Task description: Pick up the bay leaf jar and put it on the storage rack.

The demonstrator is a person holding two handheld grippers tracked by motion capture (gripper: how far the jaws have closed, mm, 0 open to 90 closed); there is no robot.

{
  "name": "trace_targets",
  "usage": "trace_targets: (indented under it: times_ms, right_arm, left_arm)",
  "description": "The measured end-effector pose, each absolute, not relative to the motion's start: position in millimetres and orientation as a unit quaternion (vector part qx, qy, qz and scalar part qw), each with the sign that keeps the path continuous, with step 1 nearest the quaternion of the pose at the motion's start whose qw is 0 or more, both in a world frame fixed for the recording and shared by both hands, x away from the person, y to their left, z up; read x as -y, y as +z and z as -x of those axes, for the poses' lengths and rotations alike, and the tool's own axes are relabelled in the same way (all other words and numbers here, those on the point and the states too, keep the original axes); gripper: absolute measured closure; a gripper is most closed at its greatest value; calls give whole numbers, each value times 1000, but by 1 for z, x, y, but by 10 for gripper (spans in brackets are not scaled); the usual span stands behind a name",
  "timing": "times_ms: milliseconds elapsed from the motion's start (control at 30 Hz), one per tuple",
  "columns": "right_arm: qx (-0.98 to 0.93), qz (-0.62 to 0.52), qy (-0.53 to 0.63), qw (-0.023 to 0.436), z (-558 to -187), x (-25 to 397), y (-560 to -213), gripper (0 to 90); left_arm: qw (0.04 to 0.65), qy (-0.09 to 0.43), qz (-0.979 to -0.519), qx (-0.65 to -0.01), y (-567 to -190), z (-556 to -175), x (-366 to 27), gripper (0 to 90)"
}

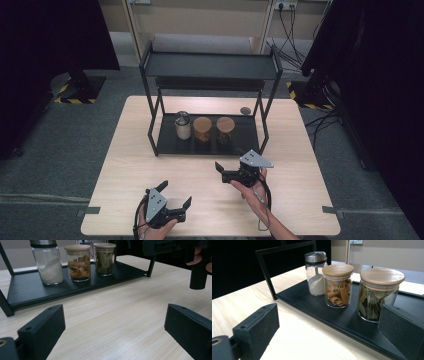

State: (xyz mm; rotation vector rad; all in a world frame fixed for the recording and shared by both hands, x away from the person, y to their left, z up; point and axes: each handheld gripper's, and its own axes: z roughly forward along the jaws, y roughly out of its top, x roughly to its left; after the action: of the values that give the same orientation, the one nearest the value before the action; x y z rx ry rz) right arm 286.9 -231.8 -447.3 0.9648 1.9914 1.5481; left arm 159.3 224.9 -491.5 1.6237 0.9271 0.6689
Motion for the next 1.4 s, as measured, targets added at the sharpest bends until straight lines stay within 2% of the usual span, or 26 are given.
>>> trace_targets:
  times_ms: [1400]
  right_arm:
    - [-726, -328, 567, 210, -254, 242, -455, 39]
  left_arm:
    - [548, 284, -682, -393, -492, -159, -225, 28]
